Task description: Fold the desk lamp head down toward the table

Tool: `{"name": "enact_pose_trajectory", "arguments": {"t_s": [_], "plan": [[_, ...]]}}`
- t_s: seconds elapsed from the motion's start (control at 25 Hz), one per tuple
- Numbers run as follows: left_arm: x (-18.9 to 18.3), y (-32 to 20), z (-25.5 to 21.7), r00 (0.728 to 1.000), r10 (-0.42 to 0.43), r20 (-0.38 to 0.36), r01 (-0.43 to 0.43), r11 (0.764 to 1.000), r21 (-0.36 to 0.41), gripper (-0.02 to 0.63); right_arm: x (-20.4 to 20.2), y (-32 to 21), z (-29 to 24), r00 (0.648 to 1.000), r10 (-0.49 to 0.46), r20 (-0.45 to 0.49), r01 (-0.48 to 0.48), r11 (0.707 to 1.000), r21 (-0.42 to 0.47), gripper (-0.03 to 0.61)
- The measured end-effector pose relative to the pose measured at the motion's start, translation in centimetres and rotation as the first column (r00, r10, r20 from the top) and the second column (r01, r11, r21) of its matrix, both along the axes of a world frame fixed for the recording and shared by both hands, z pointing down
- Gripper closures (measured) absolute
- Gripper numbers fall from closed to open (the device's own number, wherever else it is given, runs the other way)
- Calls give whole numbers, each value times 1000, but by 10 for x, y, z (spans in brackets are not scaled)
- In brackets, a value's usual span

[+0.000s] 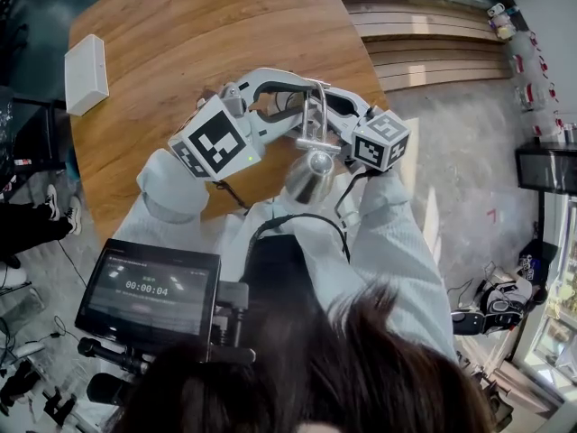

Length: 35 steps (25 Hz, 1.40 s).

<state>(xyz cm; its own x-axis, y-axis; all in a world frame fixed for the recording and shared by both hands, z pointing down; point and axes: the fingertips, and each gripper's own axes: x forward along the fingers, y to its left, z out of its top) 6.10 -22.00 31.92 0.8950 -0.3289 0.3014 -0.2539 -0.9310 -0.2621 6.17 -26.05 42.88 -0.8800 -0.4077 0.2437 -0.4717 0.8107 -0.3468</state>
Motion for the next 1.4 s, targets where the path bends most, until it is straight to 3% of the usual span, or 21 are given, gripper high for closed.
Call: {"name": "enact_pose_trajectory", "arguments": {"t_s": [0.48,0.56,0.64,0.88,1.04,1.24,1.4], "plan": [[-2,22,23,996,-29,88,10,978,210,502,1,0,-3,1000,3,12,-3,1000,-11,488],[-2,24,27,995,-29,94,5,968,251,500,1,1,-2,1000,9,10,-9,1000,-12,488],[-3,29,35,989,-28,148,-22,946,325,500,-1,1,-1,1000,12,5,-12,1000,-12,488],[-7,30,60,956,-63,287,-98,853,513,485,-5,-2,3,1000,20,8,-20,1000,-18,488],[-5,31,75,913,-129,388,-182,721,668,480,-4,-2,1,999,29,24,-28,999,-28,486],[-6,28,87,900,-173,400,-216,619,755,480,-5,-3,4,999,39,32,-38,999,-34,486],[0,25,98,894,-225,386,-236,498,835,482,1,-4,11,997,51,53,-49,998,-39,486]]}}
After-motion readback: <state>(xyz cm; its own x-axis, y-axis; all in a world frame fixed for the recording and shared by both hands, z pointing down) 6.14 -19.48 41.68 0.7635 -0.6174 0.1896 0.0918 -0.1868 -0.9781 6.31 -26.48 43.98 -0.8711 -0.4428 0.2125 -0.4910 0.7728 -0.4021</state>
